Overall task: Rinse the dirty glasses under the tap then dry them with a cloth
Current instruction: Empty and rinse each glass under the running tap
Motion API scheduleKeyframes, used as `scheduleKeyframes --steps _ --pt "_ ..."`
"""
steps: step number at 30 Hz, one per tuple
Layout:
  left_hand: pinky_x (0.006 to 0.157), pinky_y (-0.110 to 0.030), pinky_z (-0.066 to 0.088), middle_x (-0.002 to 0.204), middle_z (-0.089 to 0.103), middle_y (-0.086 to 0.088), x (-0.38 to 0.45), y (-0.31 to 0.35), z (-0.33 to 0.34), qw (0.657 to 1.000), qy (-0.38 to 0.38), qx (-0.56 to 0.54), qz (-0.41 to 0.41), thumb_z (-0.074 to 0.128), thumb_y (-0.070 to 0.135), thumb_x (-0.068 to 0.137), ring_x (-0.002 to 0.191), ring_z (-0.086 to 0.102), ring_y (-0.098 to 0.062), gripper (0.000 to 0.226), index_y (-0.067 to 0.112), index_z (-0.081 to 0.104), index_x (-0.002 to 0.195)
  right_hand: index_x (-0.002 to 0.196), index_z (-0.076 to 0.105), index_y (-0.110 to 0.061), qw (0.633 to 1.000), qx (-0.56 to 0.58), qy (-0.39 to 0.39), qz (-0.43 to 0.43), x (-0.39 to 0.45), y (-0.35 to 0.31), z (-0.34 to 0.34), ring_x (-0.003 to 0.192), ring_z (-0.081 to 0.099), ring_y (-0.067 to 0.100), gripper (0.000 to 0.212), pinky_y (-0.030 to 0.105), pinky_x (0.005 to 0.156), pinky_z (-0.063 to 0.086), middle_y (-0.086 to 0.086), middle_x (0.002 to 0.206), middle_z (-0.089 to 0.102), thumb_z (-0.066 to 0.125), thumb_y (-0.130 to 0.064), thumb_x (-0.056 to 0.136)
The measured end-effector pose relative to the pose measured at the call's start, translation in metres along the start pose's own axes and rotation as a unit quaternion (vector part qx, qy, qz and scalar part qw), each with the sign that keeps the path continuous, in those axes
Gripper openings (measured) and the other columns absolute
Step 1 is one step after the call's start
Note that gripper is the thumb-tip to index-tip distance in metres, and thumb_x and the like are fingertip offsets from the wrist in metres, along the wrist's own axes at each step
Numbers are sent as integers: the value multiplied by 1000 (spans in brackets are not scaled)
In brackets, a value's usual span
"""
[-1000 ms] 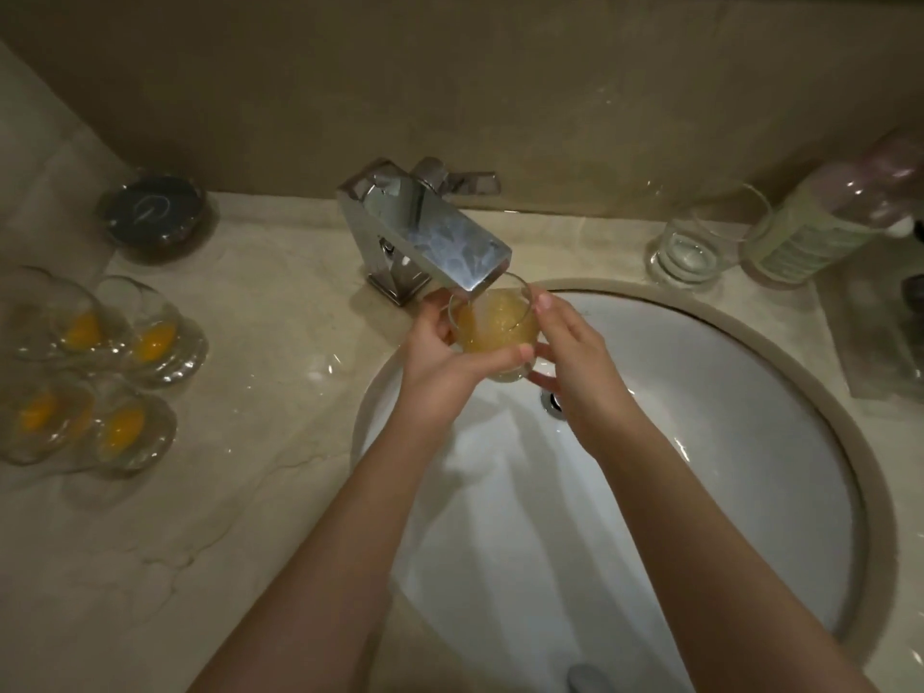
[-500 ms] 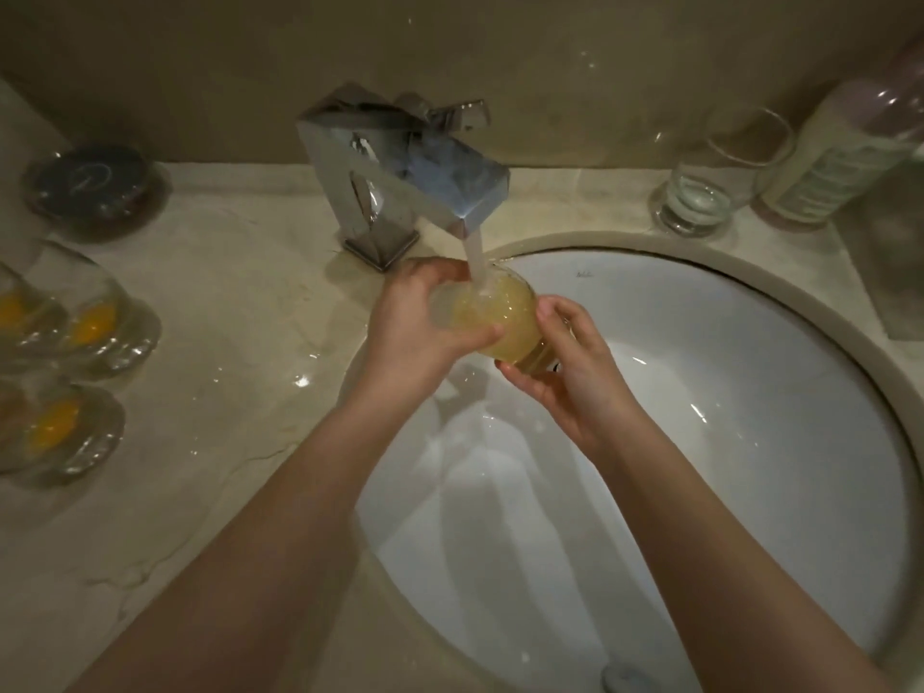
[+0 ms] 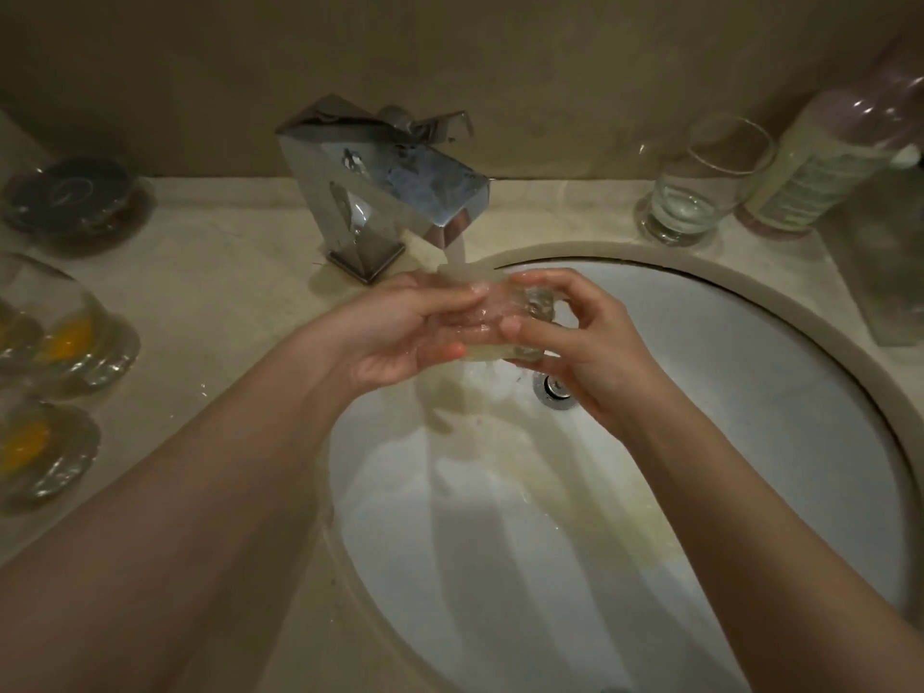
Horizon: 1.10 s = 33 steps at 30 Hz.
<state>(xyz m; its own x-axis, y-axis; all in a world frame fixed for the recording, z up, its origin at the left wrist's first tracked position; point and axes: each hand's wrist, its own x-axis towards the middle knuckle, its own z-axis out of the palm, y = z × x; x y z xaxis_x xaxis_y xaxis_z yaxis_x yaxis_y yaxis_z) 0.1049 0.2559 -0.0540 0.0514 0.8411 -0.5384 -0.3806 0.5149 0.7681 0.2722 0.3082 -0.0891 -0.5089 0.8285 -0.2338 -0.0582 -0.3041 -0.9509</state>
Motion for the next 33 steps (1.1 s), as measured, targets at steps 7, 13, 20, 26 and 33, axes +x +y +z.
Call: scheduleKeyframes --steps 7,13,20,26,33 --pt "43 -11 44 101 75 -5 0 -4 8 999 11 1 33 53 12 95 89 74 -14 23 8 65 115 116 61 -10 996 -2 -35 86 10 -12 0 95 70 28 29 34 70 61 8 107 69 55 -32 98" --pt "37 -9 44 90 76 -6 -2 -7 1 997 16 -61 34 61 15 70 77 75 -13 25 3 73 89 106 62 -21 997 -29 -57 39 6 -11 -4 96 70 28 39 38 77 60 10 116 59 76 -17 70" --pt "44 -9 45 82 76 -3 -1 -15 3 997 39 -11 73 63 18 72 77 75 -14 23 9 73 91 116 65 -8 993 -23 -56 106 8 -11 -3 97 70 24 29 31 71 59 14 120 66 63 -25 93" --pt "39 -8 40 79 76 -3 -2 -18 5 995 45 -35 79 64 17 70 72 74 -11 13 12 75 74 115 64 -10 992 -35 -59 109 7 -13 -8 90 71 27 36 37 75 61 10 116 68 72 -17 81" --pt "33 -10 18 96 76 -8 -5 -16 10 992 80 20 91 66 17 77 83 73 -14 35 3 67 109 110 64 -18 991 -47 -67 108 15 -19 -4 75 69 16 24 24 62 56 9 106 66 68 -15 86"
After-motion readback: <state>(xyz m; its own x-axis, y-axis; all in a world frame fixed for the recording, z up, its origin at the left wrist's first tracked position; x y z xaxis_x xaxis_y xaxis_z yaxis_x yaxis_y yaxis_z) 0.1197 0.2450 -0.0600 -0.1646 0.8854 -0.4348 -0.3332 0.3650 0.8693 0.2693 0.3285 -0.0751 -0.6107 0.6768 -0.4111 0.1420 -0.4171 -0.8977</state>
